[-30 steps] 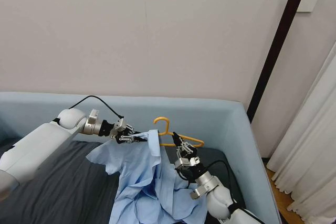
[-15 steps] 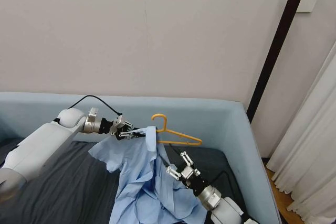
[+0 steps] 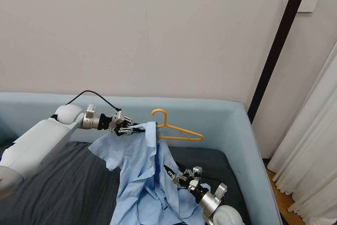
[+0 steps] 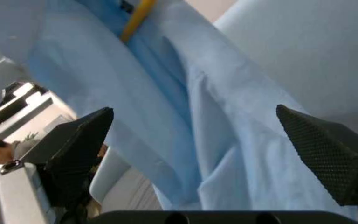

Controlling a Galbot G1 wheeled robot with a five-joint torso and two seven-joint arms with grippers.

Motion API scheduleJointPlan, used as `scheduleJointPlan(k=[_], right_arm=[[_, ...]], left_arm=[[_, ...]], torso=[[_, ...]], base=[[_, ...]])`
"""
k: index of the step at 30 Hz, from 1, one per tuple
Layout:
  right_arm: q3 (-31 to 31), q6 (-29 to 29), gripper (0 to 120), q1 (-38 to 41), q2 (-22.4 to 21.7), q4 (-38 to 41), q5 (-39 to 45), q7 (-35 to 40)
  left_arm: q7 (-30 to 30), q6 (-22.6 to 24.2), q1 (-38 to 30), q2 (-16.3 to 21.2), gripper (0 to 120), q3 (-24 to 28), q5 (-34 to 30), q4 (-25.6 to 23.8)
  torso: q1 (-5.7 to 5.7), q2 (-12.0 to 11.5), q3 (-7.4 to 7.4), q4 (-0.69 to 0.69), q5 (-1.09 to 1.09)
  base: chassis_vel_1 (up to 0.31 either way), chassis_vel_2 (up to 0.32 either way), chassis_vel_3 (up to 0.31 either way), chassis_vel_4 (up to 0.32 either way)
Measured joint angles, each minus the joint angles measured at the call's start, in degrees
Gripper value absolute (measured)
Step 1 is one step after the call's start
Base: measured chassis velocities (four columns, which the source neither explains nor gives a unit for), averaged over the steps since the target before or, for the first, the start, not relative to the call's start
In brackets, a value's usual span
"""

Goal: Pick up the clothes from the sofa and hang them on the clothes hanger.

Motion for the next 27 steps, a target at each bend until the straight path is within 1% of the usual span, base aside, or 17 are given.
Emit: scheduleJointPlan(k=[2,5,6,7,9,11,16,17,19,22,23,27], right_arm=[[0.6,-2.1,100,0.3,0.3,-0.2,-0.8,4.9],[1.7,-7.4,100,0.5,0.3,0.4,-3.7,16.1],[1.7,-7.4,100,0.5,0.3,0.4,-3.7,16.1],[2.1,-9.4,100,0.5,0.2,0.7,-4.0,18.4],[3.1,-12.9,100,0.2,-0.1,1.0,-4.0,20.0],[3.5,-13.7,100,0.0,-0.1,1.0,-3.7,19.2],[4.2,-14.1,100,-0.5,0.5,0.0,-3.0,9.2],[4.2,-14.1,100,-0.5,0.5,0.0,-3.0,9.2],[4.1,-13.9,99,-0.4,0.9,-0.6,-3.2,6.2],[3.8,-12.2,87,-0.2,1.6,-2.2,-4.3,1.3],[3.8,-12.2,87,-0.2,1.6,-2.2,-4.3,1.3],[3.4,-9.0,71,0.2,1.9,-3.9,-6.0,-1.6]], left_arm=[[0.0,0.0,-0.2,0.0,8,0.0,-0.1,-0.1],[0.0,-0.1,-0.4,0.0,8,0.0,-0.3,-0.1],[0.0,-0.1,-0.4,0.0,8,0.0,-0.3,-0.1],[0.0,-0.2,-0.5,0.0,8,0.0,-0.3,-0.1],[0.0,-0.4,-0.6,0.1,8,0.0,-0.3,0.0],[0.0,-0.6,-0.6,0.1,8,-0.1,-0.3,0.1],[0.0,-1.1,-0.6,0.1,8,-0.2,-0.2,0.5],[0.0,-1.1,-0.6,0.1,8,-0.2,-0.2,0.5],[0.0,-1.1,-0.6,0.1,8,-0.2,-0.2,0.6],[0.0,-1.2,-0.7,0.0,8,-0.2,-0.2,0.6],[0.0,-1.2,-0.7,0.0,8,-0.2,-0.2,0.6],[0.0,-1.3,-0.7,0.0,8,-0.1,-0.2,0.6]], torso=[[0.0,0.0,0.0,0.0,0.0],[0.0,0.0,0.0,0.02,0.01],[0.0,0.0,0.0,0.02,0.01],[0.0,0.0,0.0,0.01,0.01],[0.0,0.0,0.0,0.0,0.0],[0.0,0.0,0.0,0.0,0.0],[0.0,0.0,0.0,0.01,0.0],[0.0,0.0,0.0,0.01,0.0],[0.0,0.0,0.0,0.01,0.0],[0.0,0.0,0.0,0.01,0.01],[0.0,0.0,0.0,0.01,0.01],[0.0,0.0,0.0,0.01,0.0]], base=[[0.0,0.0,0.0,0.0],[0.0,0.0,0.0,0.0],[0.0,0.0,0.0,0.0],[0.0,0.0,0.0,0.0],[0.0,0.0,0.0,0.0],[0.0,0.0,0.0,0.0],[0.0,0.0,0.0,0.0],[0.0,0.0,0.0,0.0],[0.0,0.0,0.0,0.0],[0.0,0.0,0.0,0.0],[0.0,0.0,0.0,0.0],[0.0,0.0,0.0,0.0]])
